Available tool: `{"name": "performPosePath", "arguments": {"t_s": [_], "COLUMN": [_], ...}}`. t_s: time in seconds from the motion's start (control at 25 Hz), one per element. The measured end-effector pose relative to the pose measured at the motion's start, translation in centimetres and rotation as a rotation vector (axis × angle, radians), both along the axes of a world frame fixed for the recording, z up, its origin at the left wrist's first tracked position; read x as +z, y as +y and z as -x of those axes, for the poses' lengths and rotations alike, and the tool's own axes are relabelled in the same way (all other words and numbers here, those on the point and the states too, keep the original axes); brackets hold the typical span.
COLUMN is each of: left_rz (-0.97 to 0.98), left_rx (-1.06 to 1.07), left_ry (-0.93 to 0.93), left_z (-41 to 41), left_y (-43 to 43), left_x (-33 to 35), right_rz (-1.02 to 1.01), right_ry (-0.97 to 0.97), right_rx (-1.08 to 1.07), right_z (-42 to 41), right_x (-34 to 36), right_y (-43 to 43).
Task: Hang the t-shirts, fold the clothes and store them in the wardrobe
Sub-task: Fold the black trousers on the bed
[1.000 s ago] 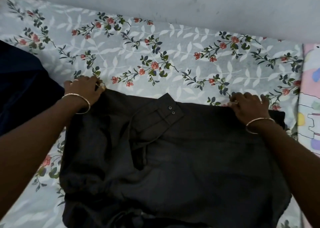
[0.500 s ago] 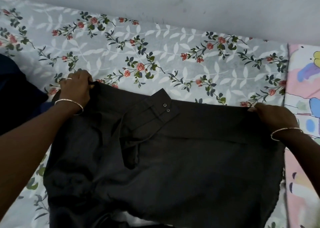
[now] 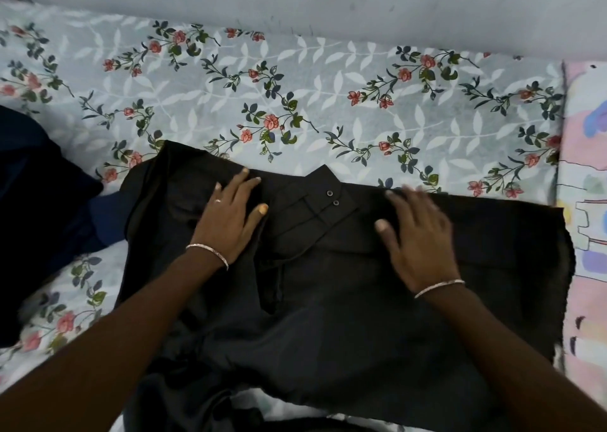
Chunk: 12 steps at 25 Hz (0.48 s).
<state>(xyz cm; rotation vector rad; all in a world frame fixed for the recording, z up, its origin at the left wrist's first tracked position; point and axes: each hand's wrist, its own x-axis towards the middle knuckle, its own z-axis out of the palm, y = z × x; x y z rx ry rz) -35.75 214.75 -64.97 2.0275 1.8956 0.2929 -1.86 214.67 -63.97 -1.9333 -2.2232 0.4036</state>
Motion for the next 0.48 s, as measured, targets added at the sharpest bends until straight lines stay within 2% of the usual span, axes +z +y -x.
{"name": "performPosePath", "arguments": {"t_s": [0.12, 0.2, 0.28, 0.36, 0.44, 0.48], "left_rz": [0.129, 0.136, 0.105, -0.001, -0.118, -0.131], "left_rx": [-0.067, -0.064, -0.021, 0.028, 0.060, 0.086], "left_ry": [0.049, -0.013, -0.113, -0.173, -0.160, -0.142], "left_z": [1.0, 1.2, 1.6, 2.7, 4.6, 5.8], "left_y": [-0.4, -0.5, -1.2, -2.8, -4.6, -5.4], "left_x": [-1.3, -0.7, 0.4, 1.3, 1.5, 1.6], "right_rz": [0.119, 0.128, 0.188, 0.144, -0.061, -0.075], "right_ry": [-0.082, -0.168, -0.170, -0.063, 0.191, 0.375], "right_rx": [0.117, -0.016, -0.269, -0.442, -0.336, -0.258], "right_z": [2.3, 2.2, 3.4, 6.1, 9.4, 11.3], "right_x": [-2.4, -3.2, -2.0, -0.4, 1.6, 2.4], "right_y": [-2.8, -4.0, -4.6, -5.3, -6.4, -7.2]}}
